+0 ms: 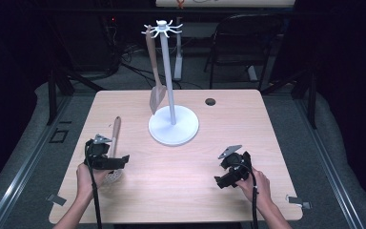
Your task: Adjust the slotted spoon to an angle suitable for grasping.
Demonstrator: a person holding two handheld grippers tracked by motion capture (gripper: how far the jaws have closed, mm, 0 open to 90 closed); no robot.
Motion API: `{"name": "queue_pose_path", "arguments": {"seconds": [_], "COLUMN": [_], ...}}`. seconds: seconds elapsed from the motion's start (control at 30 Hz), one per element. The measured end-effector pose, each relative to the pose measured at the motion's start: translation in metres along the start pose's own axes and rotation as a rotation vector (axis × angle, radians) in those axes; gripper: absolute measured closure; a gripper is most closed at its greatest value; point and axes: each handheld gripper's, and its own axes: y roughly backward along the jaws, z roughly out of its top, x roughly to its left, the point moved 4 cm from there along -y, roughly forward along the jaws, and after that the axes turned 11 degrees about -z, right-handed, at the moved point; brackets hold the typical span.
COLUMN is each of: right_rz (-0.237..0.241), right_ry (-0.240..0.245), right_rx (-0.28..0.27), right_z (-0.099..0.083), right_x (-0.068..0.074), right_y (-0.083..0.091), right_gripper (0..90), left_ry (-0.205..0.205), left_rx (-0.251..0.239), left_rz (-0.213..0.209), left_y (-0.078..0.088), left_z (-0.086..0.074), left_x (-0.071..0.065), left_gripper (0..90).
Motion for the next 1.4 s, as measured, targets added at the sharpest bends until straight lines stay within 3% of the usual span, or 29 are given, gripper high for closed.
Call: {"name": "queue_pose_path", "arguments": {"seconds": [0.2, 0.4, 0.57, 0.7, 0.83, 1.03, 1.2, 1.27, 1.4], "right_rz": [0.011, 0.039, 0.055, 0.071, 0.083, 0.075, 0.077, 0.068, 0.059], "right_ry": [-0.003, -0.004, -0.011, -0.081, -0.120, -0.157, -0.172, -0.144, -0.140], "right_rx": [0.005, -0.033, -0.026, -0.029, -0.036, -0.050, -0.040, -0.027, -0.027], "right_z": [-0.001, -0.001, -0.005, -0.007, -0.007, -0.010, -0.013, -0.013, -0.012], "right_x": [-0.001, -0.002, -0.006, -0.009, -0.009, -0.006, -0.006, -0.007, -0.007], "right_y": [0.001, 0.003, 0.006, 0.012, 0.013, 0.019, 0.018, 0.017, 0.017], "right_gripper": [2.2, 2.3, 2.2, 2.2, 2.3, 4.1, 5.9, 5.8, 6.6], "left_ry": [0.014, 0.062, 0.098, 0.141, 0.180, 0.214, 0.189, 0.177, 0.188], "left_rx": [-0.020, -0.041, -0.045, -0.046, -0.025, 0.004, 0.062, 0.076, 0.091], "left_rz": [0.019, 0.048, 0.079, 0.101, 0.117, 0.080, 0.057, 0.059, 0.046], "left_y": [0.005, 0.010, 0.012, 0.013, 0.008, -0.005, -0.019, -0.022, -0.027], "left_z": [-0.001, -0.003, -0.002, -0.003, -0.010, -0.009, -0.003, -0.001, 0.002], "left_x": [0.010, 0.026, 0.037, 0.049, 0.065, 0.074, 0.073, 0.072, 0.074], "left_gripper": [8.8, 9.9, 12.1, 15.5, 16.9, 23.9, 26.6, 28.2, 31.0]}}
